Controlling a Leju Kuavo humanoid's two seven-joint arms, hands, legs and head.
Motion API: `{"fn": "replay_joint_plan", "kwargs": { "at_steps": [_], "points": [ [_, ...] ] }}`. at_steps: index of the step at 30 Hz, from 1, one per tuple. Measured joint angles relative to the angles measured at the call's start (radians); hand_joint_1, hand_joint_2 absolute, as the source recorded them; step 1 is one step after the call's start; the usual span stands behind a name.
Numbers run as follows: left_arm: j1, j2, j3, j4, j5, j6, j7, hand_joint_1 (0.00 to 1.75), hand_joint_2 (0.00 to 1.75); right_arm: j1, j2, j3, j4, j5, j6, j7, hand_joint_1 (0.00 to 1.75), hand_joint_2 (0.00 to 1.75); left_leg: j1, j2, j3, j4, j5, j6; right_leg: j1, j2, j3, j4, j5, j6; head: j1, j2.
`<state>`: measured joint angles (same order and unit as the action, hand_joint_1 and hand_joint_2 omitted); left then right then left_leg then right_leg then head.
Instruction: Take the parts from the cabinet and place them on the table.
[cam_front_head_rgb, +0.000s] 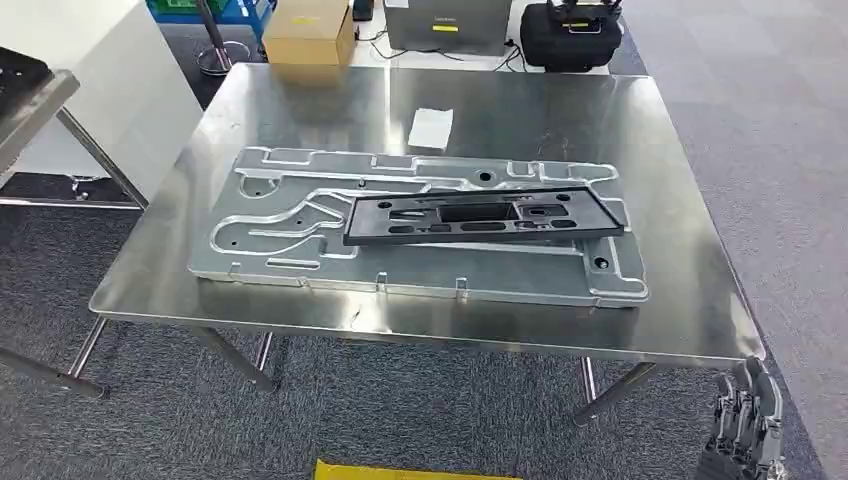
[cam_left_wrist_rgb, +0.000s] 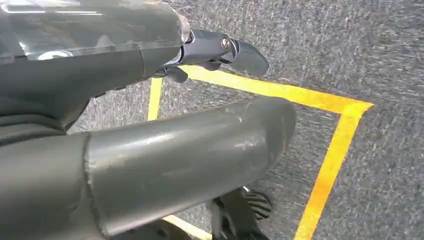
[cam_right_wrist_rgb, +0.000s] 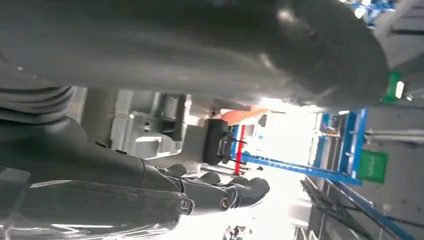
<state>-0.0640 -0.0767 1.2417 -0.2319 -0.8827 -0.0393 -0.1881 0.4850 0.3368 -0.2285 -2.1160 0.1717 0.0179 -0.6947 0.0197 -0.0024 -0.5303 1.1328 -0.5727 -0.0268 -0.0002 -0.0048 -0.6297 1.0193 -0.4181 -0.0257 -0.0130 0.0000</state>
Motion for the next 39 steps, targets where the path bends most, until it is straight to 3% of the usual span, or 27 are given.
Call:
{"fn": "replay_joint_plan", "kwargs": {
  "at_steps": [1,2,3,5,7,9,10,11,12,14,15,16,17,18,21,22,23,25,26,27,29,31,33,34,37,38,39],
  "points": [
    [-0.004,0.0,0.003,0.0,-0.003,0.0,-0.001,0.0,0.0,0.0,0.002,-0.002,0.001,0.006,-0.001,0.0,0.0,0.0,0.0,0.0,0.074,-0.101,0.017,0.005,0.0,0.0,-0.01,0.01,0.006,0.004,0.0,0.0],
    [-0.01,0.002,0.004,0.0,-0.007,0.0,-0.001,0.0,0.0,0.0,0.003,-0.002,0.001,0.013,-0.001,-0.001,0.0,0.0,-0.008,-0.001,0.086,-0.132,-0.003,0.013,0.003,-0.002,-0.014,0.015,0.012,0.012,0.0,0.0],
    [-0.01,0.001,0.005,0.0,-0.007,0.0,-0.003,0.0,0.0,-0.001,0.004,-0.003,0.002,0.014,0.003,-0.002,0.0,0.0,-0.012,-0.004,0.08,-0.133,0.017,0.02,0.002,-0.002,-0.013,0.015,0.016,0.018,0.008,0.0],
    [-0.009,0.001,0.007,0.0,-0.007,0.0,-0.001,0.0,0.0,-0.002,0.006,-0.006,0.004,0.017,0.009,-0.001,0.0,0.0,-0.018,-0.004,0.072,-0.126,0.03,0.031,-0.003,-0.003,-0.014,0.008,0.037,0.031,0.004,0.0],
    [-0.011,-0.002,0.007,0.0,-0.007,0.0,-0.001,0.0,0.0,-0.001,0.007,-0.012,0.005,0.018,0.009,-0.002,0.0,0.0,-0.007,0.006,0.057,-0.136,0.061,0.045,-0.006,0.004,-0.021,0.01,0.036,0.042,0.004,0.0],
    [-0.012,-0.002,0.007,0.0,-0.007,0.0,-0.001,0.0,0.0,0.0,0.007,-0.017,0.006,0.018,0.01,-0.001,0.0,0.0,-0.008,0.01,0.026,-0.137,0.083,0.06,-0.008,0.005,-0.05,0.092,-0.09,0.05,0.013,0.0],
    [-0.011,-0.002,0.008,0.0,-0.007,0.0,0.0,0.0,0.0,0.0,0.007,-0.018,0.008,0.018,0.011,-0.001,0.0,0.0,-0.008,0.011,0.01,-0.136,0.095,0.06,-0.01,0.005,-0.066,0.166,-0.152,0.054,0.016,0.0],
    [-0.011,-0.002,0.008,0.0,-0.007,0.0,0.001,0.0,0.0,0.0,0.007,-0.021,0.013,0.021,0.013,-0.001,0.0,0.0,-0.009,0.013,-0.008,-0.136,0.107,0.06,-0.011,0.005,-0.076,0.234,-0.192,0.058,0.015,0.0],
    [-0.011,-0.002,0.009,0.0,-0.007,0.0,0.003,0.0,0.0,-0.001,0.007,-0.023,0.019,0.026,0.018,-0.001,0.0,0.0,-0.009,0.013,-0.023,-0.134,0.12,0.058,-0.012,0.005,-0.077,0.285,-0.201,0.06,0.017,0.0],
    [-0.011,-0.002,0.01,0.0,-0.008,-0.002,0.005,0.0,0.0,-0.008,0.007,-0.026,0.037,0.041,0.022,0.0,0.0,0.0,-0.009,0.015,-0.058,-0.128,0.143,0.052,-0.013,0.005,-0.027,0.274,-0.137,0.06,0.017,0.0],
    [-0.012,-0.002,0.01,0.0,-0.008,-0.003,0.005,0.0,0.0,-0.014,0.007,-0.027,0.045,0.047,0.026,0.0,0.0,0.0,-0.009,0.015,-0.074,-0.123,0.153,0.049,-0.013,0.005,0.026,0.217,-0.098,0.056,0.017,0.0],
    [-0.012,-0.002,0.011,0.0,-0.008,-0.004,0.005,0.0,0.0,-0.021,0.007,-0.027,0.051,0.053,0.031,0.002,0.0,0.0,-0.009,0.014,-0.089,-0.12,0.162,0.045,-0.013,0.005,0.096,0.13,-0.085,0.05,0.017,0.0],
    [-0.015,-0.002,0.011,0.0,-0.009,-0.006,0.003,0.0,0.0,-0.031,0.007,-0.027,0.057,0.06,0.04,0.003,0.0,0.0,-0.01,0.015,-0.097,-0.115,0.172,0.039,-0.01,0.006,0.167,0.031,-0.117,0.041,0.016,0.0],
    [-0.016,-0.002,0.011,0.0,-0.009,-0.011,0.0,0.0,0.0,-0.044,0.007,-0.027,0.062,0.068,0.048,0.006,0.0,0.0,-0.013,0.014,-0.104,-0.114,0.18,0.032,-0.004,0.006,0.204,-0.043,-0.143,0.037,0.016,0.0],
    [-0.018,-0.001,0.011,0.0,-0.011,-0.014,-0.004,0.0,0.0,-0.061,0.007,-0.027,0.081,0.084,0.058,0.017,0.0,0.0,-0.007,0.014,-0.105,-0.129,0.215,0.013,0.005,0.004,0.185,-0.042,-0.126,0.024,0.016,0.0],
    [-0.015,0.0,0.012,0.0,-0.011,-0.014,-0.004,0.0,0.0,-0.064,0.008,-0.027,0.087,0.087,0.061,0.021,0.0,0.0,-0.007,0.011,-0.111,-0.126,0.217,0.007,-0.008,0.0,0.175,-0.051,-0.107,0.015,0.018,0.0],
    [-0.014,0.0,0.013,0.0,-0.011,-0.015,-0.004,0.0,0.0,-0.073,0.01,-0.027,0.093,0.09,0.063,0.023,0.0,0.0,-0.005,0.009,-0.122,-0.104,0.171,0.004,-0.006,-0.006,0.162,-0.051,-0.095,0.007,0.016,0.0],
    [-0.014,0.002,0.013,0.0,-0.012,-0.017,-0.004,0.0,0.0,-0.087,0.013,-0.027,0.105,0.097,0.065,0.027,0.0,0.0,-0.003,0.008,-0.152,0.014,0.033,0.001,-0.003,-0.006,0.131,-0.049,-0.071,-0.004,0.005,0.0],
    [-0.016,0.004,0.013,0.0,-0.016,-0.018,-0.004,0.0,0.0,-0.091,0.013,-0.027,0.112,0.101,0.066,0.03,0.0,0.0,-0.003,0.008,-0.162,0.085,-0.016,-0.002,-0.001,-0.007,0.116,-0.048,-0.059,-0.005,0.005,0.0],
    [-0.017,0.005,0.013,0.0,-0.022,-0.019,-0.004,0.0,0.0,-0.097,0.013,-0.027,0.12,0.105,0.069,0.033,0.0,0.0,-0.003,0.008,-0.167,0.148,-0.034,-0.004,0.001,-0.008,0.098,-0.045,-0.046,-0.005,0.005,0.0],
    [-0.017,0.007,0.013,0.0,-0.029,-0.02,-0.004,0.0,0.0,-0.109,0.014,-0.027,0.132,0.109,0.073,0.038,0.0,0.0,-0.003,0.008,-0.131,0.172,0.024,-0.004,0.002,-0.009,0.056,-0.032,-0.024,-0.002,0.004,0.0],
    [-0.021,0.008,0.012,0.0,-0.031,-0.022,-0.008,0.0,0.0,-0.119,0.014,-0.027,0.141,0.116,0.079,0.038,0.0,0.0,-0.003,0.008,-0.03,0.059,0.085,0.004,0.003,-0.008,0.017,-0.014,-0.007,0.004,0.004,0.0],
    [-0.029,0.011,0.011,0.0,-0.034,-0.024,-0.014,0.0,0.0,-0.125,0.015,-0.028,0.145,0.119,0.082,0.037,0.0,0.0,-0.012,0.007,0.099,-0.126,0.024,0.013,0.008,-0.009,-0.007,0.006,0.006,0.014,0.003,0.0],
    [-0.031,0.012,0.01,0.0,-0.039,-0.025,-0.016,0.0,0.0,-0.128,0.015,-0.028,0.145,0.12,0.083,0.038,0.0,0.0,-0.013,0.009,0.096,-0.138,0.017,0.02,0.008,-0.012,-0.006,0.006,0.015,0.021,0.005,0.0],
    [-0.027,0.012,0.01,0.0,-0.042,-0.026,-0.017,0.0,0.0,-0.132,0.016,-0.028,0.15,0.125,0.089,0.04,0.0,0.0,-0.012,0.012,0.077,-0.148,0.046,0.041,0.007,-0.011,-0.011,-0.002,0.046,0.039,0.005,0.0],
    [-0.029,0.012,0.01,0.0,-0.042,-0.027,-0.017,0.0,0.0,-0.13,0.015,-0.029,0.152,0.125,0.089,0.041,0.0,0.0,-0.01,0.017,0.066,-0.149,0.061,0.049,0.001,-0.003,-0.023,0.011,0.014,0.045,0.004,0.0],
    [-0.029,0.012,0.01,0.0,-0.042,-0.027,-0.018,0.0,0.0,-0.13,0.015,-0.029,0.153,0.125,0.09,0.042,0.0,0.0,-0.009,0.018,0.05,-0.149,0.073,0.058,-0.001,0.0,-0.035,0.048,-0.05,0.049,0.012,0.0]
  ]
}}
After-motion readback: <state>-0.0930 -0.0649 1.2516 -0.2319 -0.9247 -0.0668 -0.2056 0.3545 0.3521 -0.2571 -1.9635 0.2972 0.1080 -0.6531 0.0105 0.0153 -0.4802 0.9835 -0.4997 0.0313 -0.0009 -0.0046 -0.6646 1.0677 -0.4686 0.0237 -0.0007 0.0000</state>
